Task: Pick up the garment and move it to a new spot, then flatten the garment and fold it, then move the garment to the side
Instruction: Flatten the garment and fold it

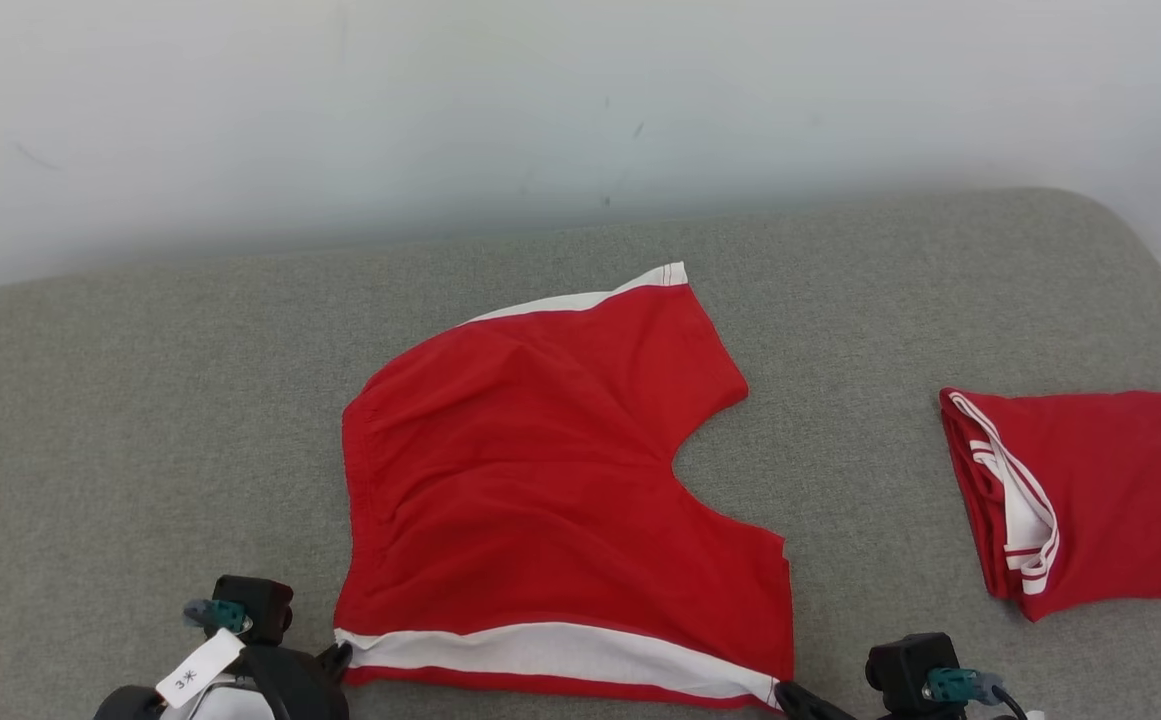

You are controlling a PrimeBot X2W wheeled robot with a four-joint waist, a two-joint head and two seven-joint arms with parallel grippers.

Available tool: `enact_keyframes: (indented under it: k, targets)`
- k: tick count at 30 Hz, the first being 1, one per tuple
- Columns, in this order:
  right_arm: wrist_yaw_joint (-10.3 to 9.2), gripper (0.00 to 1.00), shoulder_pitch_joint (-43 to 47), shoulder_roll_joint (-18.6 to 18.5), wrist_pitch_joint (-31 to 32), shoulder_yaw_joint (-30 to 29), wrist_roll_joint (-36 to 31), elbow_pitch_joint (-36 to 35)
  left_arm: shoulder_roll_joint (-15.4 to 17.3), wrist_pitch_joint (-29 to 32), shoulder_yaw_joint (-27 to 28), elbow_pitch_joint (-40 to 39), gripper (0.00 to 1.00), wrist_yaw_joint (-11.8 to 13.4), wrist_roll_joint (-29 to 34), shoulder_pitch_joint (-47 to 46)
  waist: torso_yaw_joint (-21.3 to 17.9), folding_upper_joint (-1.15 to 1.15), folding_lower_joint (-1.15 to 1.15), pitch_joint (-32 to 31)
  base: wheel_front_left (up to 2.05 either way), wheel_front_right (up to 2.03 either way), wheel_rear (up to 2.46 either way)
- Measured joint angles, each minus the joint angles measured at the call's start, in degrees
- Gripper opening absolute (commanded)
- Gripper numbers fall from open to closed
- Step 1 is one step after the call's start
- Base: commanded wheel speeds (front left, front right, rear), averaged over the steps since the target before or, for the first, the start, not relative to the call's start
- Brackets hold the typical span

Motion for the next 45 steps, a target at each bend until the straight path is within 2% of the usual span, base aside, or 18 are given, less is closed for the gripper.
enact_keyframes:
  k: [12,20,27,33,37,40,45]
  targets:
    - [-0.48,0.0,0.0,-0.4,0.3,-1.0,0.3,-2.0,0.0,-1.6,0.9,-1.2,0.0,0.0,-0.5,-0.1,0.3,0.0,0.0,0.2,0.0,0.0,0.0]
    - [-0.55,0.0,-1.0,-1.4,-2.2,-3.7,0.7,-5.8,-0.5,-3.8,1.6,-4.6,0.0,0.1,-0.5,-0.6,0.7,0.0,-0.01,0.3,0.0,0.0,0.0]
    - [-0.46,0.0,-8.5,-5.4,-3.1,-4.9,-2.6,-8.0,-1.9,-4.1,1.7,-6.8,0.0,1.8,-0.2,-4.0,1.2,0.0,-0.01,1.5,0.0,0.0,0.0]
    - [0.12,0.0,-15.0,-6.9,-4.0,-6.3,-3.9,-9.7,-3.4,-4.4,2.0,-8.3,0.0,3.4,0.5,-8.0,2.2,0.0,-0.01,3.0,0.0,0.0,0.0]
    - [0.91,0.0,-18.9,-7.4,-4.2,-6.7,-4.4,-8.9,-4.7,-4.4,2.2,-8.1,0.0,4.5,0.6,-10.8,2.8,0.0,-0.01,3.8,0.0,0.0,0.0]
    - [1.64,0.0,-24.9,-7.9,-4.6,-7.3,-4.6,-6.7,-6.6,-4.0,2.9,-7.4,0.0,6.7,1.1,-14.3,3.6,0.0,0.0,5.3,0.0,0.0,0.0]
    - [2.63,0.0,-30.4,-8.1,-4.8,-7.2,-4.8,-2.7,-9.4,-3.5,2.8,-5.8,0.0,7.8,1.8,-19.0,4.8,0.0,0.0,7.6,0.0,0.0,0.0]
